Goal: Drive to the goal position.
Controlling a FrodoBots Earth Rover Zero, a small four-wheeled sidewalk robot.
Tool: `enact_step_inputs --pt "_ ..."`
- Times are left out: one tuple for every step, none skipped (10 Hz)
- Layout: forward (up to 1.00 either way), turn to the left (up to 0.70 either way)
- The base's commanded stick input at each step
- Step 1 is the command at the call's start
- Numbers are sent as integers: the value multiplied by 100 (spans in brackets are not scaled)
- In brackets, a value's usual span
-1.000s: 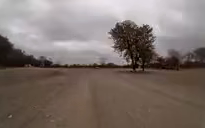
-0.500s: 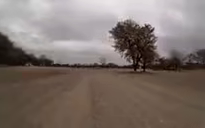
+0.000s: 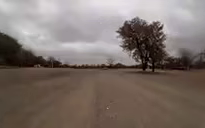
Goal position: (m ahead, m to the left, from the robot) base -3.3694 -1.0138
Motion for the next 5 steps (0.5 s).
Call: enact_step_inputs --pt "70 -1" --pt "70 -1" --pt "70 -1" --pt "70 -1" --pt "70 -1"
